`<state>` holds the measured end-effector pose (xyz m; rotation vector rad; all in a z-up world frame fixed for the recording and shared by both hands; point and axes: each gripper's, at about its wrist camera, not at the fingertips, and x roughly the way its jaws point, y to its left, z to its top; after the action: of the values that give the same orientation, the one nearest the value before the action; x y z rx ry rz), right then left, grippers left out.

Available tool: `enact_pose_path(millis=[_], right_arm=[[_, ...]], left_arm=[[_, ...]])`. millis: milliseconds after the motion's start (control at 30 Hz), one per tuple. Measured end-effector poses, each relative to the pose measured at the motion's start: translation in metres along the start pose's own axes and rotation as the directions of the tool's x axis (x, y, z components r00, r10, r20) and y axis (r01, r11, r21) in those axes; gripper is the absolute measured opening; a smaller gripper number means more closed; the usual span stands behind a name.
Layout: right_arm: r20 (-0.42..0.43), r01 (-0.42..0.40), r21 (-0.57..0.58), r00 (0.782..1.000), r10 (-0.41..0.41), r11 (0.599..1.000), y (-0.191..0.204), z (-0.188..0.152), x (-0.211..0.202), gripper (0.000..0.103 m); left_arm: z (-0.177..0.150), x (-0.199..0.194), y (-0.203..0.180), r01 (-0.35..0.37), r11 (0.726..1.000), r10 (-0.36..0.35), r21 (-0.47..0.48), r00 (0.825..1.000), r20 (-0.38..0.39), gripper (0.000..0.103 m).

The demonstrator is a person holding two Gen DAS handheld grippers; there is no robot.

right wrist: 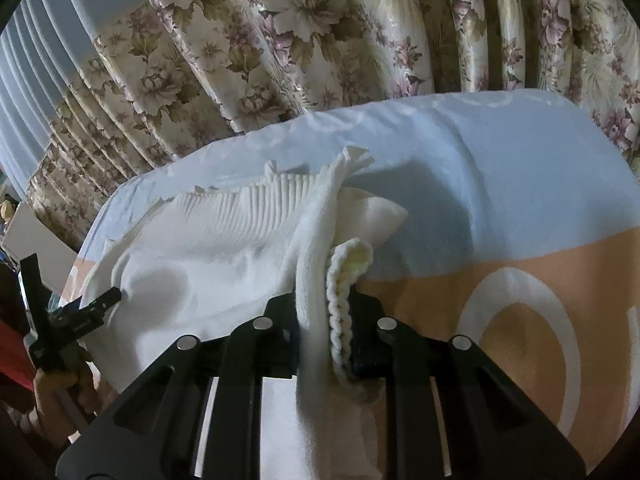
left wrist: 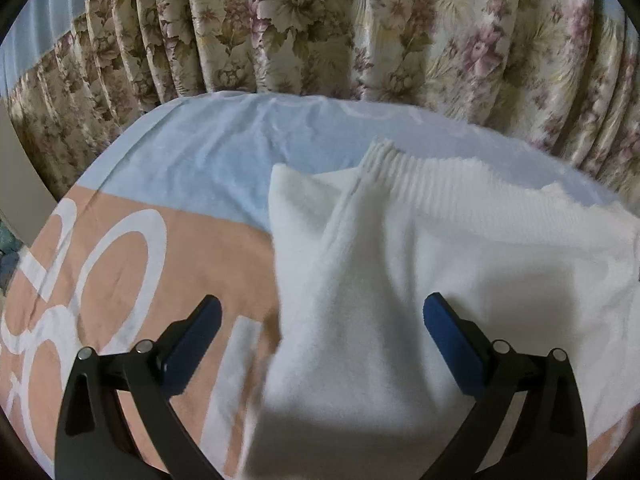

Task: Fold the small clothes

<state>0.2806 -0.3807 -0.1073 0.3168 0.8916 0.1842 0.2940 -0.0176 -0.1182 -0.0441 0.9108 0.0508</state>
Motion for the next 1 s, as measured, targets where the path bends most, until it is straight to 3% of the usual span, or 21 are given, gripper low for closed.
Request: enact_pose_path(millis=[233,367,467,533,600,667,733,833,900,1000], right_arm=[[0.013,-0.021,-0.019,1.000,0.021,1.000,0.036,0.022,-0.015,0.018],[0.015,-0.037,-0.027,0.999,0.037,0.999,0.058,0.032,-0.019,0.018],[0.015,-0.043,-0.029,0.999,0.044,0.999,0.068,0.037,-0.021,0.018],[0.014,-0.049,-0.027,0.999,0.050,0.998,0.075,0.040,-0.022,0.017],[0.014,-0.050,-0.037,0.999,0.050,0.998,0.082,0.042,-0.023,0.017],[0.017,-0.047,-0.052,0.999,0.048,0.998,0.091,0.044,-0.024,0.017],[0.019,-0.046,-0.056,0.999,0.047,0.997,0.096,0.045,-0.025,0.017],[0.025,-0.041,-0.059,0.999,0.042,0.997,0.101,0.045,-0.026,0.017],[0.022,-0.044,-0.058,0.999,0.045,0.997,0.101,0.045,-0.026,0.017],[0.020,-0.042,-0.052,0.999,0.043,0.998,0.100,0.045,-0.024,0.017]], left_arm=[[-0.002,-0.024,-0.036,0.174,0.984,-0.174,0.029,0.985,0.011,0.102],[-0.014,-0.016,-0.068,0.246,0.967,-0.243,0.061,0.968,-0.058,0.102],[-0.027,-0.009,-0.098,0.170,0.967,-0.161,0.188,0.985,-0.064,0.102],[-0.032,-0.012,-0.105,0.162,0.962,-0.154,0.221,0.987,-0.053,0.102],[-0.032,-0.013,-0.097,0.187,0.963,-0.179,0.195,0.982,-0.054,0.102],[-0.028,-0.013,-0.086,0.165,0.970,-0.159,0.181,0.986,-0.042,0.102],[-0.021,-0.009,-0.066,0.056,0.987,-0.052,0.154,0.998,-0.027,0.102],[-0.017,-0.002,-0.022,0.011,0.998,-0.008,0.055,0.999,-0.053,0.102],[-0.018,-0.001,0.000,-0.079,0.996,0.081,0.049,0.996,-0.044,0.102],[-0.023,0.001,0.037,-0.009,0.999,0.006,-0.052,0.997,-0.075,0.102]])
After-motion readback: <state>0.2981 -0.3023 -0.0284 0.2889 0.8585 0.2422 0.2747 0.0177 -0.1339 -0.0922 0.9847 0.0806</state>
